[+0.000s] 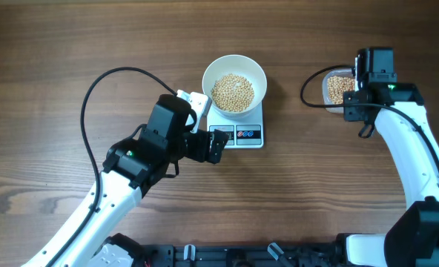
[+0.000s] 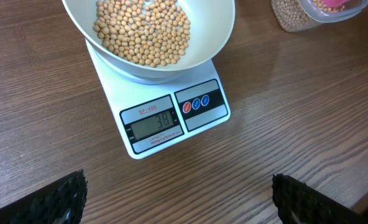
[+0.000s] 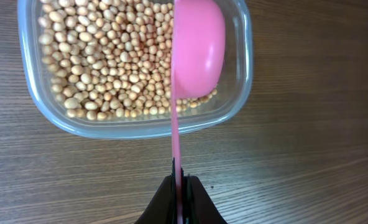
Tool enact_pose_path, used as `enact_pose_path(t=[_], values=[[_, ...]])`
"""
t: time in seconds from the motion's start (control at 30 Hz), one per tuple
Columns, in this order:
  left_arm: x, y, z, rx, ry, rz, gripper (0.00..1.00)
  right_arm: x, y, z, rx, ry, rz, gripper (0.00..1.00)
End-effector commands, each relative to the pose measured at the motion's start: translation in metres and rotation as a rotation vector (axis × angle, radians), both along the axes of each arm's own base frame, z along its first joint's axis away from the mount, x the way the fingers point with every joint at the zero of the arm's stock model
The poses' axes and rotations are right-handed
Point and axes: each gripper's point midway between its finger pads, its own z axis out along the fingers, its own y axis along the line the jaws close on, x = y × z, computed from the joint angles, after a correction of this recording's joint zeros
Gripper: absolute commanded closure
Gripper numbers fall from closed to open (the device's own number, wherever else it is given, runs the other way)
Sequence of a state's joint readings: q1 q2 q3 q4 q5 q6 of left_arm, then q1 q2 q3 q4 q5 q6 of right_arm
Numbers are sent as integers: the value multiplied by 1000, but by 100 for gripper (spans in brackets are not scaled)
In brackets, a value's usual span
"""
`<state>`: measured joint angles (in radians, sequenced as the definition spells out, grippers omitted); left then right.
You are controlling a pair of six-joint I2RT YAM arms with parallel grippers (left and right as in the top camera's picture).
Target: Scoop item into bowl and weigh 150g on scale
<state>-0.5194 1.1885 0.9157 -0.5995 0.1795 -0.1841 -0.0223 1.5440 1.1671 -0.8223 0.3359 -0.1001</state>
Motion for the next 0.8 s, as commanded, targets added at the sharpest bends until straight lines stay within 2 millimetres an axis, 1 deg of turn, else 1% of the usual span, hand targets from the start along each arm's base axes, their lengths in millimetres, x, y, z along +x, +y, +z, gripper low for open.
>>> enact_pose_path(t=[0.0, 0.07, 0.23, 0.3, 0.33, 0.4, 0.6, 0.77], values=[[1, 1, -2, 21, -9, -10, 0, 5, 29, -9, 144, 10, 96, 96], [1, 1, -2, 21, -9, -10, 0, 5, 39, -10, 199, 10, 119, 96], [1, 1, -2, 21, -9, -10, 0, 3, 42, -12, 214, 20, 124, 96], [1, 1, -2, 21, -9, -10, 0, 2, 48, -12, 252, 23, 138, 96], [1, 1, -2, 21, -9, -10, 0, 2, 55, -13, 287, 23, 151, 96], [1, 1, -2, 21, -9, -10, 0, 2, 59, -13, 311, 20, 161, 96], [1, 1, -2, 21, -9, -10, 0, 2, 59, -13, 311, 22, 158, 96], [1, 1, -2, 21, -9, -10, 0, 3, 53, -13, 345, 11, 129, 96]])
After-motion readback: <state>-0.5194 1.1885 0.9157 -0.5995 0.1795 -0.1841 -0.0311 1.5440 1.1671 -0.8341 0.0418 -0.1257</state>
